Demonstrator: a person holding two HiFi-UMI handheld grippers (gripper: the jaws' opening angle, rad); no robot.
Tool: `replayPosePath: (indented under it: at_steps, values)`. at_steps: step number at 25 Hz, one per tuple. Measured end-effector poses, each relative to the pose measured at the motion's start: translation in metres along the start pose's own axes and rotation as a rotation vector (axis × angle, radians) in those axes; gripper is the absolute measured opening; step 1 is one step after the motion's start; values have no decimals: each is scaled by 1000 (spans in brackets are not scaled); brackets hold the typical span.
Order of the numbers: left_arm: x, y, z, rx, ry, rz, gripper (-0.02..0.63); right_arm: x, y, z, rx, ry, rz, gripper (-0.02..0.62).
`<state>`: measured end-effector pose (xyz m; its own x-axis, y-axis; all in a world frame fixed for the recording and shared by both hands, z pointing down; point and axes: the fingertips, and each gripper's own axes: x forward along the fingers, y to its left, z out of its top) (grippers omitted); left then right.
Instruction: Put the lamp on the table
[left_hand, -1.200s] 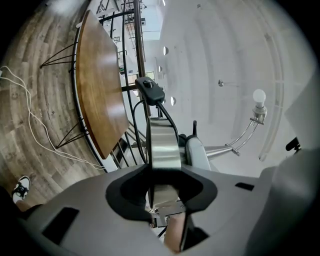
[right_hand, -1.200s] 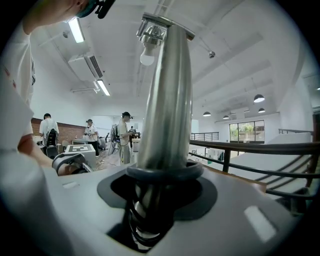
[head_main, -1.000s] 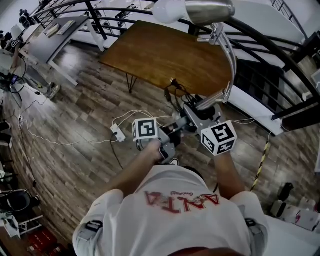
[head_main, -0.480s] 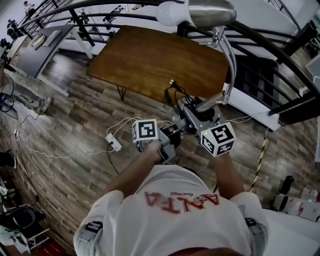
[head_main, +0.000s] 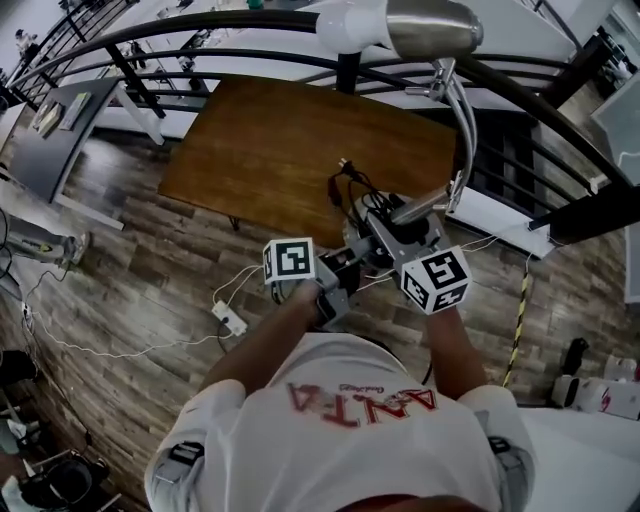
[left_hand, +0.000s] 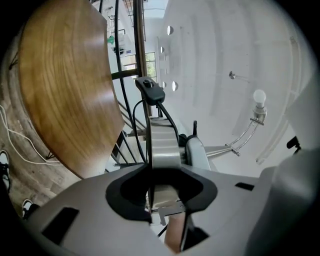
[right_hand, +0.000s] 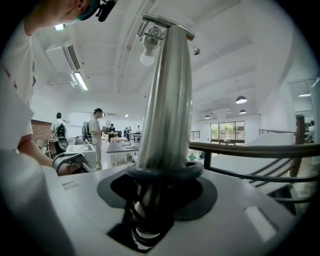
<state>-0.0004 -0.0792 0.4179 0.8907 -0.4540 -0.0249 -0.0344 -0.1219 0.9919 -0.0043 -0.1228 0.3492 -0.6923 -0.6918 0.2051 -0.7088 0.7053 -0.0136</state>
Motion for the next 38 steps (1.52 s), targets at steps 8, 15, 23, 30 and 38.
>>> replayPosePath:
  at_steps: [8,15,23,30,38]
  values:
    - [-16,15,72,-13,59,3,137,74,-10,8,23,9,-49,192]
    - [-12,21,104,-21,88,-15,137,104,-23,12,15,19,-71,192]
    - [18,36,122,-50,85,-5,137,117,-59,2,23,37,-70,192]
    - [75,60,145,-76,64,25,137,130,-124,-17,57,61,-37,192]
    - [176,103,173,-100,32,38,137,141,-230,-52,48,87,11,192]
